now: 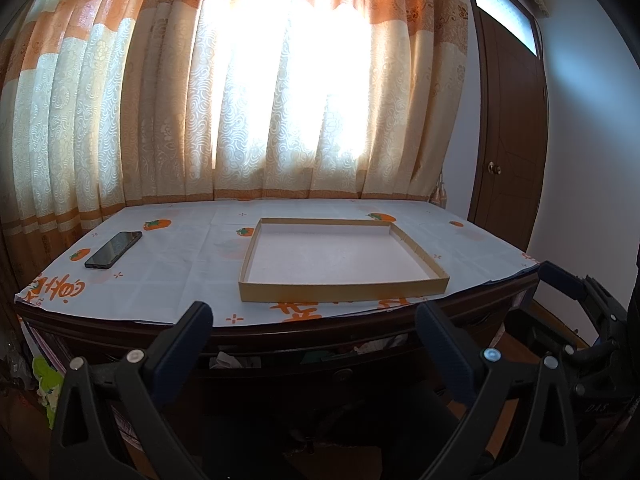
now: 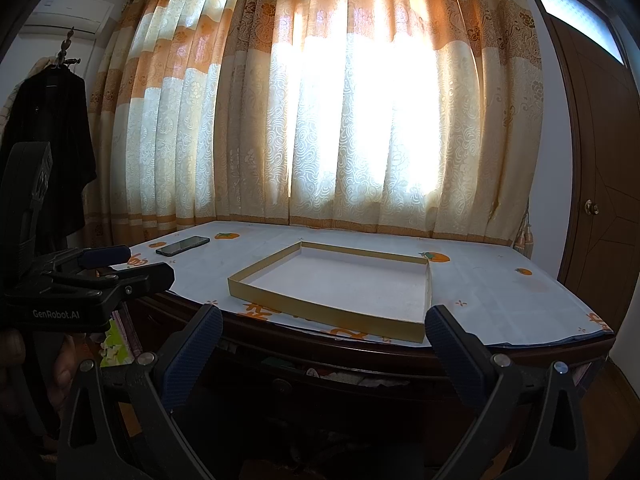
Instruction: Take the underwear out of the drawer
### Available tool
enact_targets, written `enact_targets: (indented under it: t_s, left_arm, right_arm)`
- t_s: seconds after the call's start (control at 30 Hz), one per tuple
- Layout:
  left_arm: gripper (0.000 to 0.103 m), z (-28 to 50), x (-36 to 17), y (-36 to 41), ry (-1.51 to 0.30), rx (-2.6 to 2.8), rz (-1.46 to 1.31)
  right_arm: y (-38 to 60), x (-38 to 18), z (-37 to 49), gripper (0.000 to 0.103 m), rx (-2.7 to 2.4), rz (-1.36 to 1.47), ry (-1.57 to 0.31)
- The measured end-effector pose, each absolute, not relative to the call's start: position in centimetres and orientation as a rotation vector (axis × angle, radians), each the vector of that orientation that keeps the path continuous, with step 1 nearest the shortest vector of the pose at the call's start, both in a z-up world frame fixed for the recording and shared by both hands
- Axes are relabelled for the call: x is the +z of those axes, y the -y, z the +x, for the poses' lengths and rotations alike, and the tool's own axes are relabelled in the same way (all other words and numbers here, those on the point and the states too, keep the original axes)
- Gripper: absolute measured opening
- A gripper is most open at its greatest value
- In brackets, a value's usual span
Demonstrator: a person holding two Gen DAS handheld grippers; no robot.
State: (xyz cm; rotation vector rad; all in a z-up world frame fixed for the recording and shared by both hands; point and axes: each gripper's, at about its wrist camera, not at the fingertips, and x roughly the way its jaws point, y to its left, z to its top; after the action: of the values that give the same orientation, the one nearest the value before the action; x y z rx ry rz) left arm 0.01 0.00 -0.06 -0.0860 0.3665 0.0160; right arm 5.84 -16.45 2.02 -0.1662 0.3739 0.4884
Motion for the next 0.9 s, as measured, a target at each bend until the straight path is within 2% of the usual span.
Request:
enact_targets:
  t_s: [0.9]
  left_arm:
    - [0.103,1.0,-1.3,0.4,-0.414,0.015,-0.079]
  right_arm:
    - [15.9,0.6,5.7,0.102,0.485,-0.190,-0.388]
